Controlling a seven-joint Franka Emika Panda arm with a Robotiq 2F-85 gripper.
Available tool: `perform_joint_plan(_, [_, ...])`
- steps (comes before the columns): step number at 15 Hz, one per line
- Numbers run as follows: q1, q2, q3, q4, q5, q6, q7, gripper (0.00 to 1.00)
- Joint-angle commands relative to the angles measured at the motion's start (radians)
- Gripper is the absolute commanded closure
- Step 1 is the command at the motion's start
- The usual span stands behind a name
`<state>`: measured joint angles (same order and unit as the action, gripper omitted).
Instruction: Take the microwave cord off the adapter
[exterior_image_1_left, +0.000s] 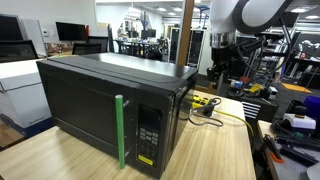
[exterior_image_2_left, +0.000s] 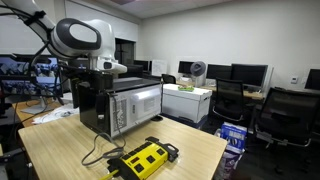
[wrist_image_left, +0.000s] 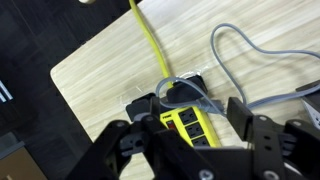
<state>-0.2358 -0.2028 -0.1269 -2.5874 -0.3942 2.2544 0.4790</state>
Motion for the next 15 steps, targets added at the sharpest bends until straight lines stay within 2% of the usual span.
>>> perform_joint_plan(1, [-0.011, -0.103, 0.003, 0.044, 0.023, -0.132, -0.036, 0.02])
perform_joint_plan(4, [-0.016, -0.137, -0.004, 0.089, 0.045, -0.173, -0.045, 0.00])
perform_joint_plan(6, [-0.008, -0.150, -0.021, 0.128, 0.111, -0.221, -0.111, 0.00])
perform_joint_plan(9, [0.004, -0.161, -0.034, 0.144, 0.146, -0.267, -0.231, 0.00])
perform_joint_plan(10, [-0.015, -0.140, -0.012, 0.137, 0.108, -0.227, -0.140, 0.00])
perform_joint_plan(15, [-0.011, -0.143, -0.018, 0.144, 0.119, -0.243, -0.193, 0.00])
